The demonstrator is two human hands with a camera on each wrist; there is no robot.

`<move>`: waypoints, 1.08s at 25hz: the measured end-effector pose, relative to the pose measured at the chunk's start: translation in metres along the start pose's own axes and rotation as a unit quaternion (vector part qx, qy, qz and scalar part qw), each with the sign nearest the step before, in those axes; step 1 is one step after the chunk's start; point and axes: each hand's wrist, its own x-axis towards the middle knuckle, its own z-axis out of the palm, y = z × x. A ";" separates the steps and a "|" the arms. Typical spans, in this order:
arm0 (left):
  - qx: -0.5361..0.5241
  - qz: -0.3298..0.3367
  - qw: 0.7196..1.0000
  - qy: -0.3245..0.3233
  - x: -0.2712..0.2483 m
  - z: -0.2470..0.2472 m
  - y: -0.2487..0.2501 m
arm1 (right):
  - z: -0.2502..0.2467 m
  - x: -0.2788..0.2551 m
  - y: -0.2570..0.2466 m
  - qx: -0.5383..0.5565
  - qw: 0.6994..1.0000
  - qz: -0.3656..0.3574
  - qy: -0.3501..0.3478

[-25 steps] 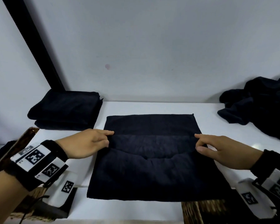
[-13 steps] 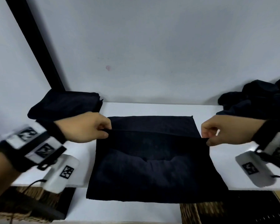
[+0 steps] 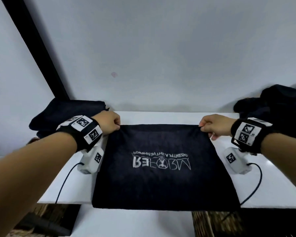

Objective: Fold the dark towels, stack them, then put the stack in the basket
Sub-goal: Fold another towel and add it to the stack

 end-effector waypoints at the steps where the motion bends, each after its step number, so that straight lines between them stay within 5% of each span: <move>1: 0.002 -0.002 1.000 -0.004 0.003 -0.001 -0.001 | -0.002 -0.001 0.000 0.004 1.000 0.005 -0.002; 10: -0.021 -0.065 0.997 0.044 0.022 0.018 -0.001 | 0.005 0.004 -0.015 -0.108 0.993 0.026 0.049; 27: -0.068 -0.061 0.994 0.054 0.023 0.008 0.006 | 0.001 0.004 0.001 -0.074 0.995 0.013 0.064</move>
